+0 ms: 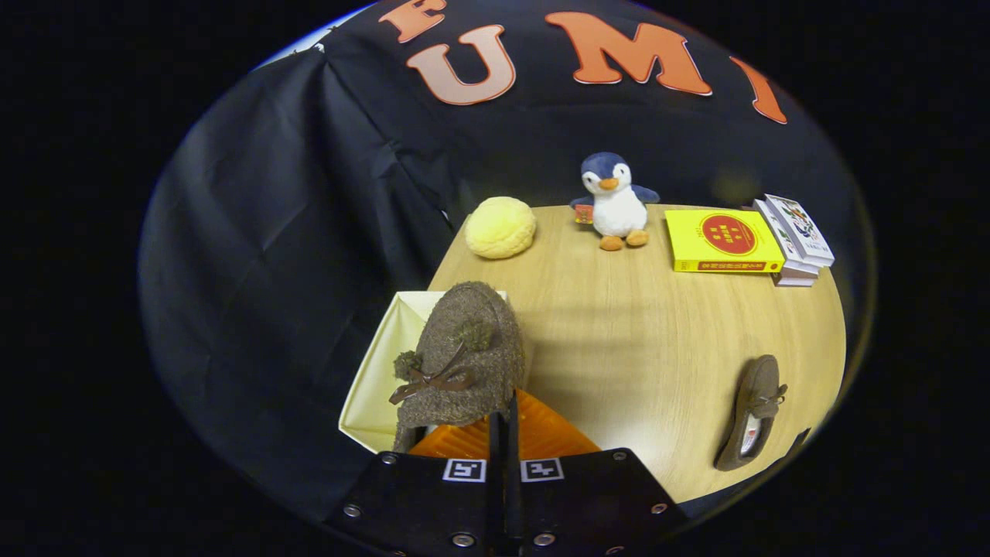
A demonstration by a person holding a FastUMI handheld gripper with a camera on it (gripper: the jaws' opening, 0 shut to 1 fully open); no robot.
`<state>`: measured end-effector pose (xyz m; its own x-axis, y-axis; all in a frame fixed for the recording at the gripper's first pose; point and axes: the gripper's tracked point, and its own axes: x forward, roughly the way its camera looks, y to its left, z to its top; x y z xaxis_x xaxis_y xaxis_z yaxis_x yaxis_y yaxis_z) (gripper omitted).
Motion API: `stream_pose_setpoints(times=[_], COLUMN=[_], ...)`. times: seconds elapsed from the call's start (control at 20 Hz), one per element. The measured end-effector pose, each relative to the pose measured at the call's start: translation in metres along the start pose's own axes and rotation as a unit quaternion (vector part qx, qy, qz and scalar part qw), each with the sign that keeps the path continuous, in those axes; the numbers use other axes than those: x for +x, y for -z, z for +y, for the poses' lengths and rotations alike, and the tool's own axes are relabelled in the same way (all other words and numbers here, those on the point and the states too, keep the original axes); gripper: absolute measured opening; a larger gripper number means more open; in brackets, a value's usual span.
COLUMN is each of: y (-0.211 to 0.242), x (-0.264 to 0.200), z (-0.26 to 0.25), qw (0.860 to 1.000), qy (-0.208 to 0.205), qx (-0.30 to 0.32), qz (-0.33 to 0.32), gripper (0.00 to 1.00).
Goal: Open the storage box then place both shoes into the box .Put the left shoe in first, then the right shoe, with the right side of both shoes facing outward in a uniform manner.
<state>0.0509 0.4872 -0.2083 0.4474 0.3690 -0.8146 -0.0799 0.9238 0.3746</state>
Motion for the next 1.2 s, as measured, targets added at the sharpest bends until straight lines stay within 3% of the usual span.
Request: stream_pose_setpoints(times=[0.4, 0.95, 1.05, 1.2], y=[0.012, 0.065, 0.079, 0.089], x=[0.081, 0.175, 0.18, 0.169], z=[0.078, 0.099, 0.107, 0.115], qw=[0.999, 0.987, 0.984, 0.983], qy=[0.009, 0.071, 0.052, 0.027], qx=[-0.004, 0.016, 0.025, 0.027], qz=[0.045, 0.14, 0.166, 0.181], gripper=[0.02, 0.03, 0.06, 0.21])
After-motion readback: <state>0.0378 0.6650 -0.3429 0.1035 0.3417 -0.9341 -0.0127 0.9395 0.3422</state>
